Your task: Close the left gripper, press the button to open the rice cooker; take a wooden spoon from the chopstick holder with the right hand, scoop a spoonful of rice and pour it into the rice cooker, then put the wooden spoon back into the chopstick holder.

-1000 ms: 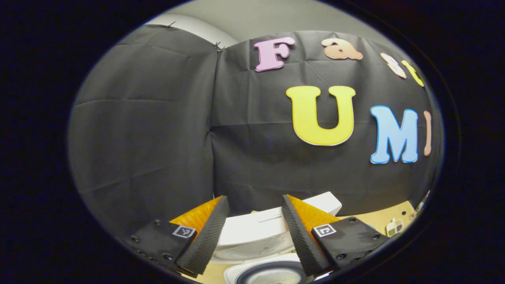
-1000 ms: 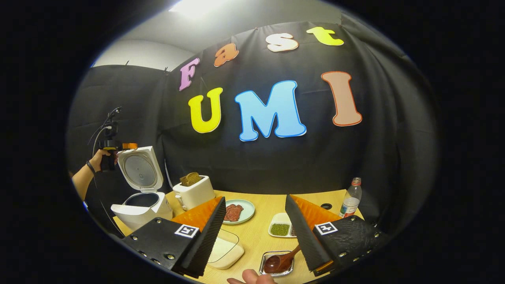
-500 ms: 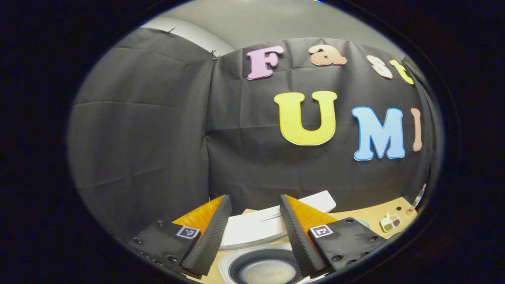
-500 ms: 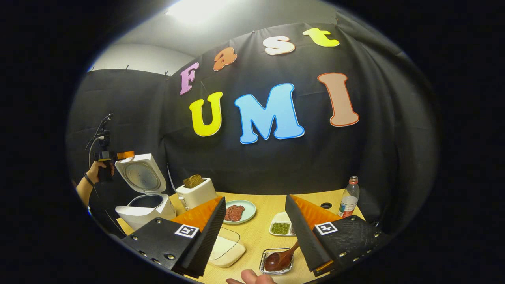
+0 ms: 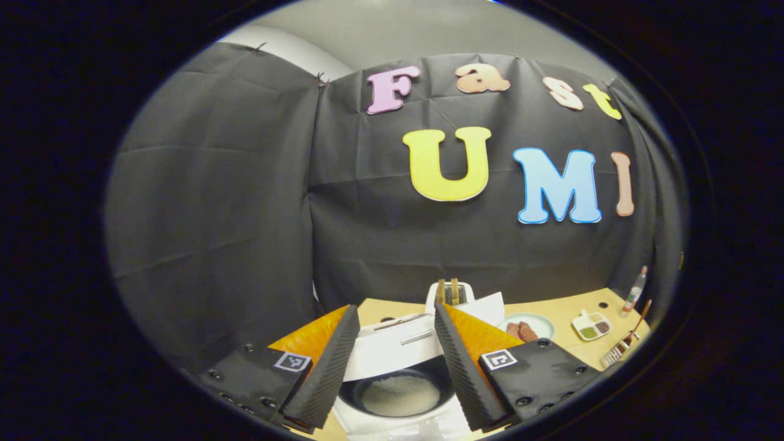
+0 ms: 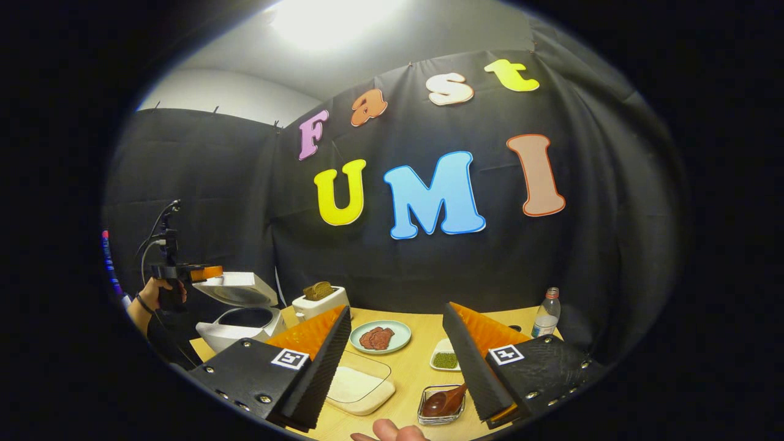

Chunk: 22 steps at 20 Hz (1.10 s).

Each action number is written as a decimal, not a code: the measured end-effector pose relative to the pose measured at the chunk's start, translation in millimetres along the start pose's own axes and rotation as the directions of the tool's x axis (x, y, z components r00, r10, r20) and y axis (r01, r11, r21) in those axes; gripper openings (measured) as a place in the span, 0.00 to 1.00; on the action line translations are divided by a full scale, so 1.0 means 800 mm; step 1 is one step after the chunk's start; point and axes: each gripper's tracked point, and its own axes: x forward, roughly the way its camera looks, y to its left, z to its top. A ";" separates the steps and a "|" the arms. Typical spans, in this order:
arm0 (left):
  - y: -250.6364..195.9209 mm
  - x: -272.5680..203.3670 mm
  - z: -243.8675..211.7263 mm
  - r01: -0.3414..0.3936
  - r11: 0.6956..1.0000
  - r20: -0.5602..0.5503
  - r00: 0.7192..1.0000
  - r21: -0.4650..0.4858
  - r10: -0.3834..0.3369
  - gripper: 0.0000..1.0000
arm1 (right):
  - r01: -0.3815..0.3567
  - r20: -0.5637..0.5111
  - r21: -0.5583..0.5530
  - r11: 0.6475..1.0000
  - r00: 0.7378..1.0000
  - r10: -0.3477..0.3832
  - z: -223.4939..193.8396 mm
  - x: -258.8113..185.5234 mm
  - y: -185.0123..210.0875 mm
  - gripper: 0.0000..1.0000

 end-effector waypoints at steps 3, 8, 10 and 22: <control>0.001 -0.005 -0.005 0.003 1.000 -0.009 1.000 0.001 -0.003 0.82 | -0.010 0.000 0.013 1.000 1.000 0.010 -0.001 -0.004 0.004 0.92; -0.015 -0.010 -0.054 0.045 0.997 -0.142 0.988 -0.061 -0.054 0.88 | -0.004 0.003 0.030 1.000 1.000 0.003 -0.003 -0.010 -0.005 0.91; -0.034 -0.014 -0.088 0.117 0.987 -0.190 0.972 -0.112 -0.136 0.92 | -0.001 0.003 0.042 0.999 1.000 0.001 -0.006 -0.012 -0.010 0.91; -0.035 -0.020 -0.138 0.010 0.999 0.070 0.997 0.041 -0.013 0.64 | 0.011 -0.037 0.049 0.999 0.999 -0.009 -0.025 -0.009 -0.015 0.92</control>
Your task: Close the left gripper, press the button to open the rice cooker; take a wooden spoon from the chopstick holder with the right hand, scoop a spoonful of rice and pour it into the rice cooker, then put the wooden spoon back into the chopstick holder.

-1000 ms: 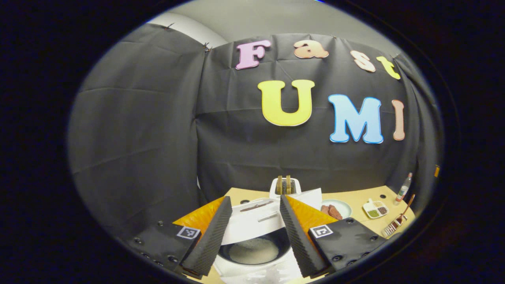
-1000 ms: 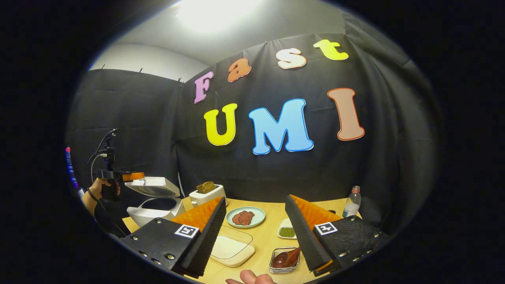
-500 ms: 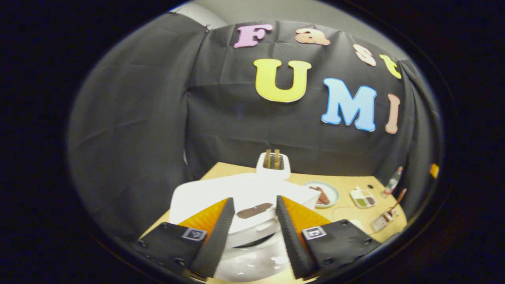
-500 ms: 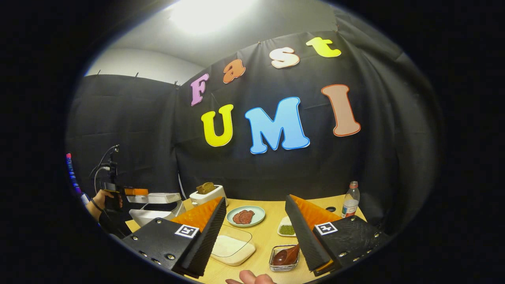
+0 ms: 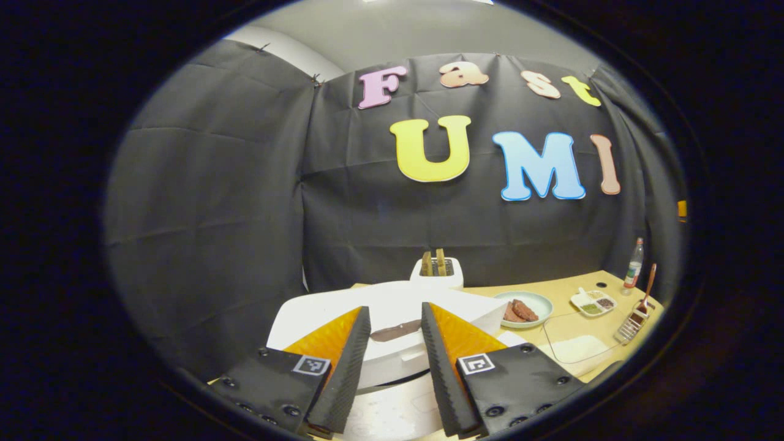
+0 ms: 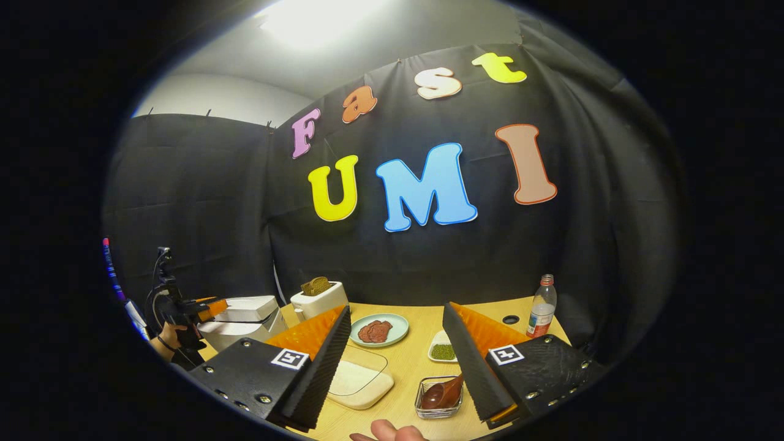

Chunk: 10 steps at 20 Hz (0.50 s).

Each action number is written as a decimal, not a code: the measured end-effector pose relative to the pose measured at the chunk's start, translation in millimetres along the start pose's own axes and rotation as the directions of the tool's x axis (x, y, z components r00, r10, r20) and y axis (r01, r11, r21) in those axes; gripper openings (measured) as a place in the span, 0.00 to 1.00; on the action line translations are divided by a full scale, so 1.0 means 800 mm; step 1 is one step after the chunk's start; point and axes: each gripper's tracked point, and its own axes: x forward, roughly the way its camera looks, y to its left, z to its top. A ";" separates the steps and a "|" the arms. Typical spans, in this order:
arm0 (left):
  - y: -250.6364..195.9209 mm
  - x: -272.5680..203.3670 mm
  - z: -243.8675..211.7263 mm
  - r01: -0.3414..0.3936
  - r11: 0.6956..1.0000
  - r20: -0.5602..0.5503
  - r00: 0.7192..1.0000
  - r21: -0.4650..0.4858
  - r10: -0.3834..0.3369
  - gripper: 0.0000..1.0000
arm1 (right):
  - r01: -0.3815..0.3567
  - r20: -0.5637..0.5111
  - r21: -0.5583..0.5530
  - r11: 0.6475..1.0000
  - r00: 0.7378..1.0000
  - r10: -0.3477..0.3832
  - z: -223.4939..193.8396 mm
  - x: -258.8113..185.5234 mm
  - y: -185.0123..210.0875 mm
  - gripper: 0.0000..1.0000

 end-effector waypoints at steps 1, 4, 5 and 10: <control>-0.001 -0.002 -0.009 0.004 1.000 0.000 1.000 0.003 -0.004 0.64 | -0.002 -0.004 -0.001 1.000 1.000 0.002 -0.002 0.001 0.001 0.92; 0.007 -0.007 -0.031 0.005 1.000 0.009 1.000 -0.003 -0.005 0.68 | -0.001 -0.011 -0.003 1.000 1.000 0.001 -0.006 0.001 0.000 0.92; 0.008 -0.008 -0.034 0.006 1.000 0.018 1.000 0.007 -0.006 0.68 | 0.002 -0.014 -0.001 1.000 1.000 -0.002 -0.007 0.001 -0.003 0.92; 0.030 -0.021 -0.020 -0.049 0.999 0.099 0.994 0.012 0.048 0.79 | 0.006 -0.024 0.011 1.000 1.000 -0.005 -0.013 0.003 -0.005 0.92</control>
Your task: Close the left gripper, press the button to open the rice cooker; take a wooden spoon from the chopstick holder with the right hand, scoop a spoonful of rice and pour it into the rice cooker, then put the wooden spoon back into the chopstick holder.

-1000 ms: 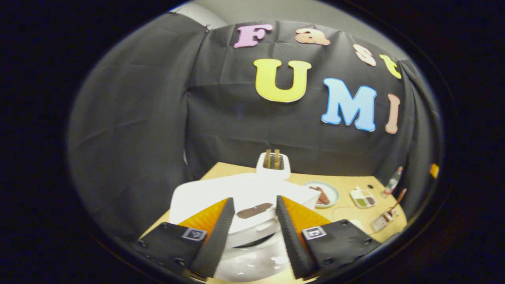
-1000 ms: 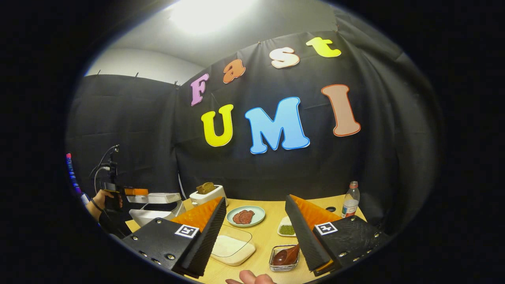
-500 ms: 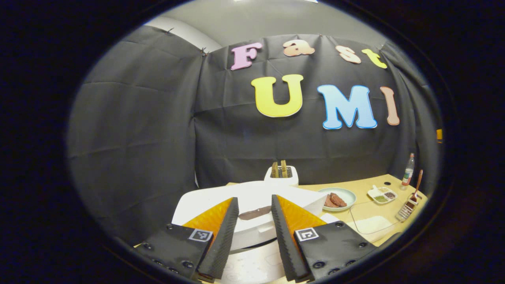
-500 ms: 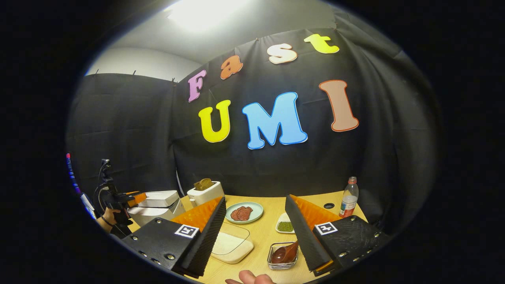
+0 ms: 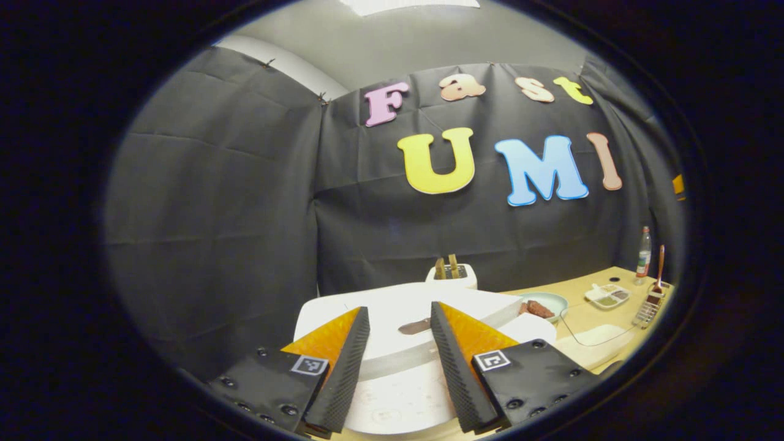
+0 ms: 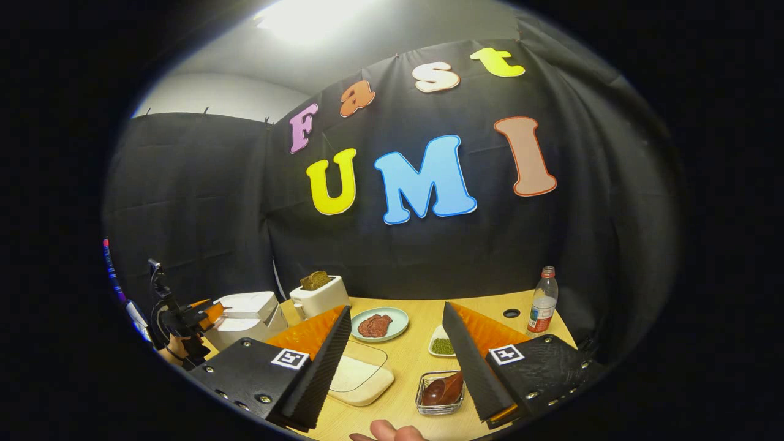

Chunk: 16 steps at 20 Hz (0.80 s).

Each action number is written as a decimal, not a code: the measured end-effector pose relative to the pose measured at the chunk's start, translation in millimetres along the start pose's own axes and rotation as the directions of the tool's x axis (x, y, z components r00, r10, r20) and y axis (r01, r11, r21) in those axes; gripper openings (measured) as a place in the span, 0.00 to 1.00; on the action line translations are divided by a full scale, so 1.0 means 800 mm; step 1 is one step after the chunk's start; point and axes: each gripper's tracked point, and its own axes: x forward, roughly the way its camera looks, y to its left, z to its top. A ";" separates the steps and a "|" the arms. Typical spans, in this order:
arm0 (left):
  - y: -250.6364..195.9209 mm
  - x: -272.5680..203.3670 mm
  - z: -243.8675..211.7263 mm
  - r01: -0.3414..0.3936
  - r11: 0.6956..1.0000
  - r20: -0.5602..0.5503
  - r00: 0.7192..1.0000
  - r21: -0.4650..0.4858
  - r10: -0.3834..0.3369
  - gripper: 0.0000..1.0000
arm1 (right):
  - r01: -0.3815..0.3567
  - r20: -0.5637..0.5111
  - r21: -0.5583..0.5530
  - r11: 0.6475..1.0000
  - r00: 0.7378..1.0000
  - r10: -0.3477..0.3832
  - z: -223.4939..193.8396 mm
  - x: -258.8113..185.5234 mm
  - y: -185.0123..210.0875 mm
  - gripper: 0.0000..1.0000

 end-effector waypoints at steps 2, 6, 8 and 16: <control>0.002 0.004 -0.017 0.015 0.999 -0.057 0.998 -0.053 -0.018 0.75 | -0.007 -0.001 0.000 1.000 1.000 0.007 0.000 0.000 0.004 0.92; 0.010 0.006 -0.020 0.012 0.999 -0.065 0.998 -0.046 -0.015 0.76 | 0.018 0.028 -0.025 1.000 0.999 -0.018 0.010 -0.006 -0.004 0.92; 0.011 0.010 -0.021 0.012 0.999 -0.085 0.996 -0.040 -0.015 0.66 | 0.027 0.031 -0.030 0.999 0.999 -0.026 0.009 -0.008 -0.006 0.92; 0.025 0.003 -0.038 -0.027 0.999 -0.083 0.996 -0.047 0.023 0.55 | 0.026 0.022 -0.010 1.000 0.999 -0.026 0.001 -0.015 -0.014 0.92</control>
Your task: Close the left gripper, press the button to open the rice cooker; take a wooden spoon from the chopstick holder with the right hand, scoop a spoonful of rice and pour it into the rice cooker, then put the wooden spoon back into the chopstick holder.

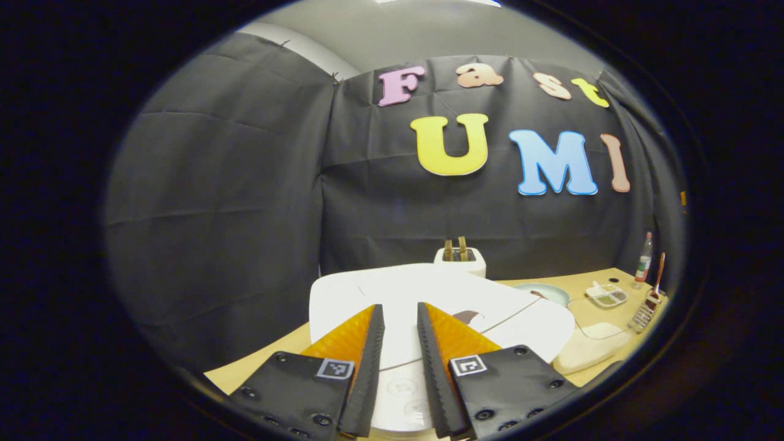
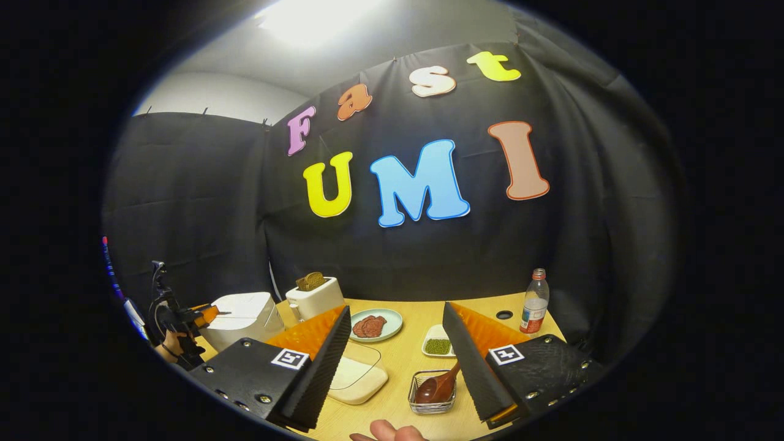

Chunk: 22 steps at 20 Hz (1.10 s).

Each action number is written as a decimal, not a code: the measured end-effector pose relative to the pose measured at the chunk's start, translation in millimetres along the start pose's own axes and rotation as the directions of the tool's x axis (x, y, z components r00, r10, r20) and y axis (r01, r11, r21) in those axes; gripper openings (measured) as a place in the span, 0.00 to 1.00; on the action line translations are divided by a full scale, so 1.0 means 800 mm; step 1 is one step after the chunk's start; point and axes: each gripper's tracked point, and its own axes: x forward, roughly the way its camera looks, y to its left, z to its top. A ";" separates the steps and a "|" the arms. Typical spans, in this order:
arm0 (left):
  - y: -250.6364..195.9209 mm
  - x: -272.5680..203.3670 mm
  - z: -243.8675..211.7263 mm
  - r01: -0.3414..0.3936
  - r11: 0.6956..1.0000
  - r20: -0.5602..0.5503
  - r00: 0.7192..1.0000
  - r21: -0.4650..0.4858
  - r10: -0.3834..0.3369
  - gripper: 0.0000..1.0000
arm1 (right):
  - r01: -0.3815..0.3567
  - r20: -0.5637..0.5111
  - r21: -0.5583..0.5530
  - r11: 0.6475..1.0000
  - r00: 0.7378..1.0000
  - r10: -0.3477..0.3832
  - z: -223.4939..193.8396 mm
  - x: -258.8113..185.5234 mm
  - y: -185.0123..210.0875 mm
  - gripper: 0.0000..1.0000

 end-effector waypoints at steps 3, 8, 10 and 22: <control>0.010 0.003 -0.001 -0.024 0.998 -0.008 1.000 -0.054 0.023 0.38 | 0.003 0.001 0.003 1.000 1.000 -0.003 -0.002 -0.003 -0.003 0.91; 0.010 0.003 -0.003 -0.009 0.999 -0.069 0.998 -0.034 0.006 0.12 | -0.003 -0.006 0.027 1.000 1.000 0.003 -0.005 -0.006 -0.003 0.92; 0.007 0.002 0.002 -0.004 1.000 -0.060 0.998 0.027 0.006 0.11 | -0.004 0.001 0.020 1.000 1.000 0.004 -0.004 -0.008 -0.002 0.92; -0.104 -0.035 0.137 0.145 0.988 0.094 0.986 -0.043 -0.141 0.99 | 0.084 0.001 0.001 0.996 0.996 -0.084 -0.003 0.005 -0.033 0.92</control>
